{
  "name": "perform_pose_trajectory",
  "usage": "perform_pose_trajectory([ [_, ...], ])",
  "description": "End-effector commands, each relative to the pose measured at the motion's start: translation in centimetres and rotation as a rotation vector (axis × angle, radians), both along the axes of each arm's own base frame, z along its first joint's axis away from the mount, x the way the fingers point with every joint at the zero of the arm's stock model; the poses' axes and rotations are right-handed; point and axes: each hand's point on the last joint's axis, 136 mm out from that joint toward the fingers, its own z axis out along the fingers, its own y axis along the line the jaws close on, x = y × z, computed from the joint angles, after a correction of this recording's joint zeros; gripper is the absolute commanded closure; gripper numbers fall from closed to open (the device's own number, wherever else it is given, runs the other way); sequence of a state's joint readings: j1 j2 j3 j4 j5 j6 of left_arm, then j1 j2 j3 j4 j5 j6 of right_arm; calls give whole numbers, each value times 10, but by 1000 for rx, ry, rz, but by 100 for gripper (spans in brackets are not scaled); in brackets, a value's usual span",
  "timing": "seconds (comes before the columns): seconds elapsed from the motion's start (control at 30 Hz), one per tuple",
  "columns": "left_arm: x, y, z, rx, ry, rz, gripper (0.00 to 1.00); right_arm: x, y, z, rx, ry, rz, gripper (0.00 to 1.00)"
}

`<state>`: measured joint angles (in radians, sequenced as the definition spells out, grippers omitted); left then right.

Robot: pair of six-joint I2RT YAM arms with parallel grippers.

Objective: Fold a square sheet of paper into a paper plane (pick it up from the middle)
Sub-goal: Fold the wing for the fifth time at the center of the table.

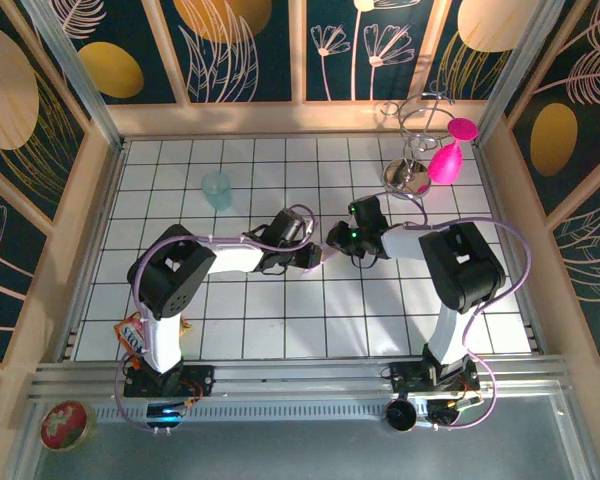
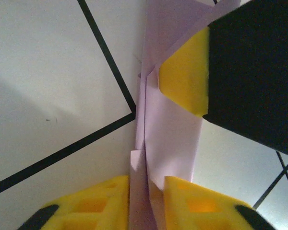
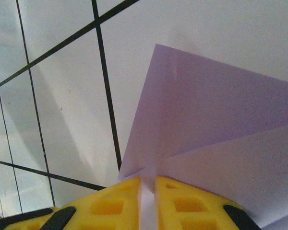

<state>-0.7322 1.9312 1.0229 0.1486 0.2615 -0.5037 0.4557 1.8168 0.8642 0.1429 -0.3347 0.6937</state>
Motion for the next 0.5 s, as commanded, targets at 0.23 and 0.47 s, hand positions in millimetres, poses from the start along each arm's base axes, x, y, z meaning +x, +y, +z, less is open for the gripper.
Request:
perform_pose_trajectory([
  [0.23, -5, 3, 49, -91, 10, 44, 50, -5, -13, -24, -55, 73, -43, 83],
  [0.47, -17, 2, 27, -69, 90, 22, 49, -6, -13, -26, -54, 79, -42, 84],
])
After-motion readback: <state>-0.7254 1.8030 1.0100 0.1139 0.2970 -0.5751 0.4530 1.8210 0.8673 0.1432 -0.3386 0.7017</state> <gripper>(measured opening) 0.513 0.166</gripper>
